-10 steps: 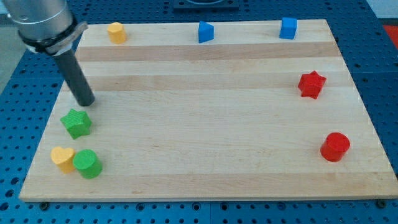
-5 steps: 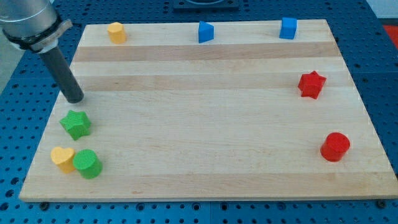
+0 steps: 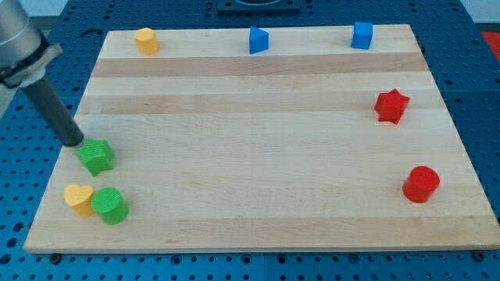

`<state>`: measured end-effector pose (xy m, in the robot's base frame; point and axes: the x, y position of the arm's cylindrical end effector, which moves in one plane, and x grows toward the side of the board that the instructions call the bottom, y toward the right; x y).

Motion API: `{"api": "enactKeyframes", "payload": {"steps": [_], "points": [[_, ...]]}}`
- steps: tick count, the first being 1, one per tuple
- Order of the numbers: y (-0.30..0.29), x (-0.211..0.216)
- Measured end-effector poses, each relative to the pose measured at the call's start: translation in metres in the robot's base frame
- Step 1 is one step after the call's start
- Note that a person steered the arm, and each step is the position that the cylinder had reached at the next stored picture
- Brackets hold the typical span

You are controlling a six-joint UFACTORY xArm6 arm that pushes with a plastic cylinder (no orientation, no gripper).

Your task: Move the green star towards top of yellow heart

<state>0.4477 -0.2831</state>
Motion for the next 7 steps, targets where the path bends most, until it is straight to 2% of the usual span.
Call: {"api": "enactKeyframes", "payload": {"steps": [1,5,6,7], "points": [[0.022,-0.003],[0.017,0.056],[0.012,0.06],[0.013,0.04]]}}
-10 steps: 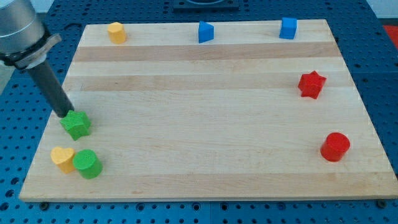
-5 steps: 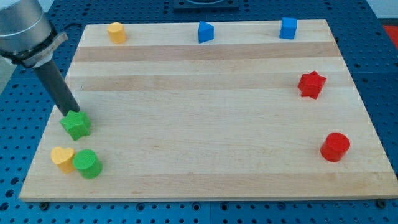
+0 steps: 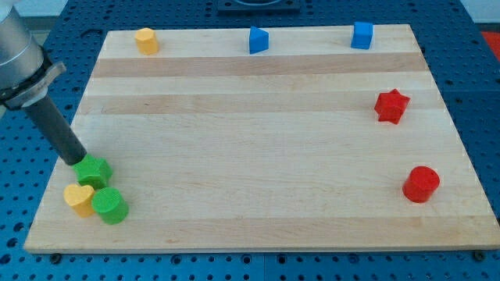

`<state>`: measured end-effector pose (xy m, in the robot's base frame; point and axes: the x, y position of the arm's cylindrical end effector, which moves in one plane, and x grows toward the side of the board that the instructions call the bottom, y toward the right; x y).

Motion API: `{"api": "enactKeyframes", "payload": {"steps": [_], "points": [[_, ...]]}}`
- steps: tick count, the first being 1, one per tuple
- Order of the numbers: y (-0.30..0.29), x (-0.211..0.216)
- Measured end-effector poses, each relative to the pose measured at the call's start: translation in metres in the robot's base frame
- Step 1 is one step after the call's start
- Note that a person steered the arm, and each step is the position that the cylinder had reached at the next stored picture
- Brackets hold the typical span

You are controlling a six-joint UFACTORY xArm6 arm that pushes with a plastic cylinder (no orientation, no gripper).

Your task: Move the green star towards top of yellow heart

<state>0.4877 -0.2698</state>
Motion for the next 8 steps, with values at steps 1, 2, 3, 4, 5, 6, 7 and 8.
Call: {"api": "enactKeyframes", "payload": {"steps": [1,2,3,4,5,6,7,8], "points": [[0.015,-0.002],[0.013,0.007],[-0.009,0.013],[-0.021,0.01],[-0.007,-0.022],[0.025,-0.029],[0.024,-0.006],[0.009,0.016]]}}
